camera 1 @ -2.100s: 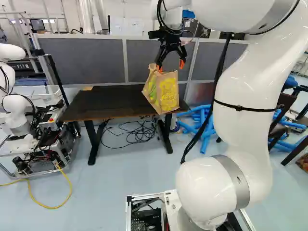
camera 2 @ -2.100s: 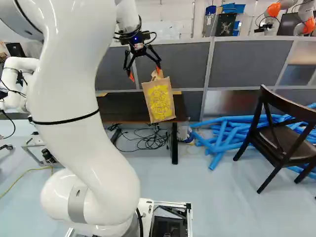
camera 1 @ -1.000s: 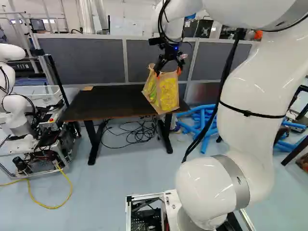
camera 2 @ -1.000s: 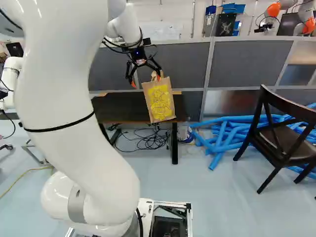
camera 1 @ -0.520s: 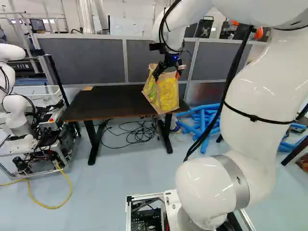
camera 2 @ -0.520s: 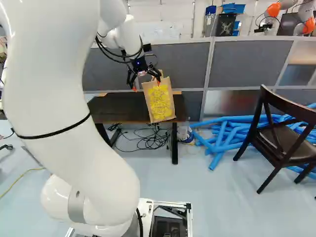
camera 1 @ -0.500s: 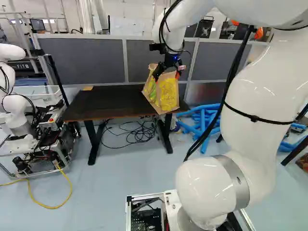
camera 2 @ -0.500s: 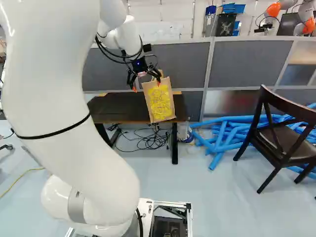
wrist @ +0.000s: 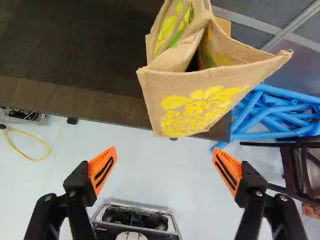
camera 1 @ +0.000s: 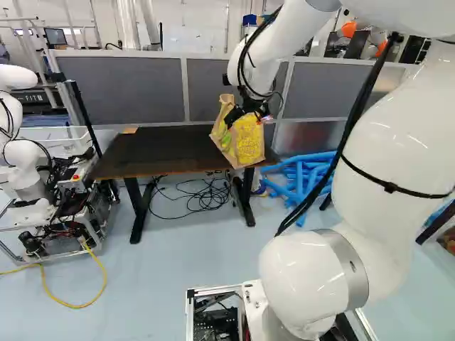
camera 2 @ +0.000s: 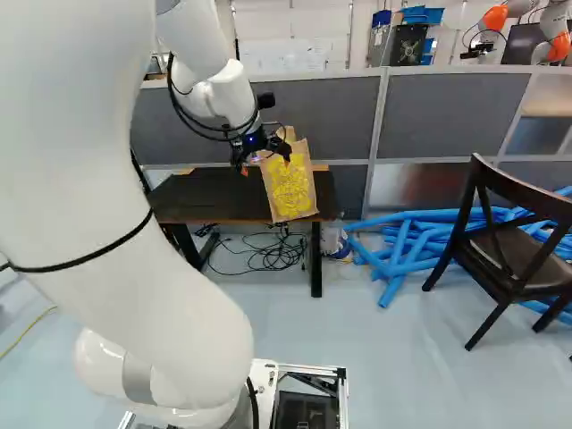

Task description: Pick up the bag on the ground and place it on the table

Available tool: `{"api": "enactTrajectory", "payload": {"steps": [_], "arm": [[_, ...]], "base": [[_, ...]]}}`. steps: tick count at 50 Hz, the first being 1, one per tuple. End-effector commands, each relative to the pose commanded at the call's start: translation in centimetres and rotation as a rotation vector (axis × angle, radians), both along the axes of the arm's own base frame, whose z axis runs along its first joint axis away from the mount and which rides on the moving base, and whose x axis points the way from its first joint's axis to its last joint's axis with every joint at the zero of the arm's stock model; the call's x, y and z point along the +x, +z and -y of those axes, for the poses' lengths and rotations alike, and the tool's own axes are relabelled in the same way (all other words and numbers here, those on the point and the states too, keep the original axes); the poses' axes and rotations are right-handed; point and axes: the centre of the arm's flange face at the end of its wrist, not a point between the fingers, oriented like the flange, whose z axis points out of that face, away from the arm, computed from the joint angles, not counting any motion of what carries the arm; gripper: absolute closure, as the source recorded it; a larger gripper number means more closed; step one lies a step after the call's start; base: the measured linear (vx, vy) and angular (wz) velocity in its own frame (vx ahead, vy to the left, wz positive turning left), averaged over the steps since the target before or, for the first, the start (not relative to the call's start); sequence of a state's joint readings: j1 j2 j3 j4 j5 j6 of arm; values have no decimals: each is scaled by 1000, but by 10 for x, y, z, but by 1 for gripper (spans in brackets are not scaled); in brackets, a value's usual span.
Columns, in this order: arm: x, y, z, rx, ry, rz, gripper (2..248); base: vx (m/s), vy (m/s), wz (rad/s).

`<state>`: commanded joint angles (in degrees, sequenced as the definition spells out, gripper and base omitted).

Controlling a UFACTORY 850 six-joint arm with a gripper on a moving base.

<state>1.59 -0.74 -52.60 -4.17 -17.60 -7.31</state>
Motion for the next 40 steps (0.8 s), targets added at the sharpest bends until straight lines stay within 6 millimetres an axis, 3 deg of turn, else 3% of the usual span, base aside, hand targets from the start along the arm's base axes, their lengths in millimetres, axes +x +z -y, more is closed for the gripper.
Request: {"api": "enactTrajectory", "payload": {"steps": [40], "arm": [[-82,-85,5,90,-58,293,3]], "base": [[0,0,0]]}}
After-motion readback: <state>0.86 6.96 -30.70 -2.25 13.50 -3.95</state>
